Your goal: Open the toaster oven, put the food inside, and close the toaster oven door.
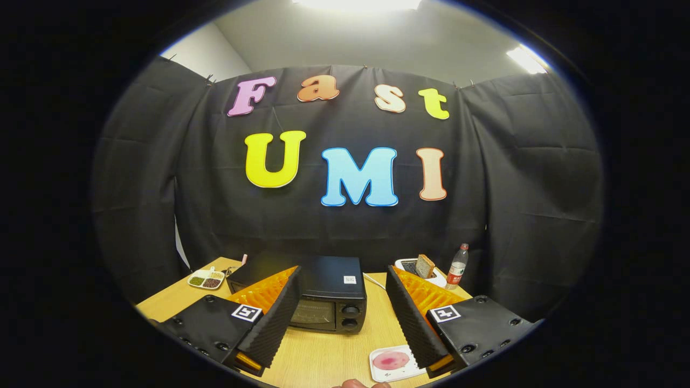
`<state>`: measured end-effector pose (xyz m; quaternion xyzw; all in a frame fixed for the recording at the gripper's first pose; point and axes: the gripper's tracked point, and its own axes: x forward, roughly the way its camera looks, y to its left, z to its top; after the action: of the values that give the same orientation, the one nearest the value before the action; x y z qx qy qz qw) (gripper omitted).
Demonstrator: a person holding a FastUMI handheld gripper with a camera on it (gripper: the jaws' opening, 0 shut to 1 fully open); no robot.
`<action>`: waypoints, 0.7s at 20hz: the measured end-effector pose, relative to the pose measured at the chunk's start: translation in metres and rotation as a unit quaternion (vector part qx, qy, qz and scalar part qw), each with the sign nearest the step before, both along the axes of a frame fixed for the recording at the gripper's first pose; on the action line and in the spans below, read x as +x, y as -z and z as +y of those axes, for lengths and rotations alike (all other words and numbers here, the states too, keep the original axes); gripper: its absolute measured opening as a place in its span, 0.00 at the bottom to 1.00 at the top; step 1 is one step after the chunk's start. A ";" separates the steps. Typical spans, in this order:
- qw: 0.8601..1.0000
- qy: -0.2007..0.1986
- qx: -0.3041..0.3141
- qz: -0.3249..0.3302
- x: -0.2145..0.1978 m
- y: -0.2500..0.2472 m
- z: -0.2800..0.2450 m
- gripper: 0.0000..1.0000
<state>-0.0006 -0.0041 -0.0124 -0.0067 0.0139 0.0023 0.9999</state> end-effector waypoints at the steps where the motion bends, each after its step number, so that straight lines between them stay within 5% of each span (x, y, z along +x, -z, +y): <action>1: 1.000 0.000 0.000 0.001 0.001 0.001 0.001 0.97; 14: 0.999 -0.011 -0.013 0.035 0.036 0.009 0.033 0.97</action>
<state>0.0350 0.0285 -0.0214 -0.0200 0.0491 0.0138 0.9985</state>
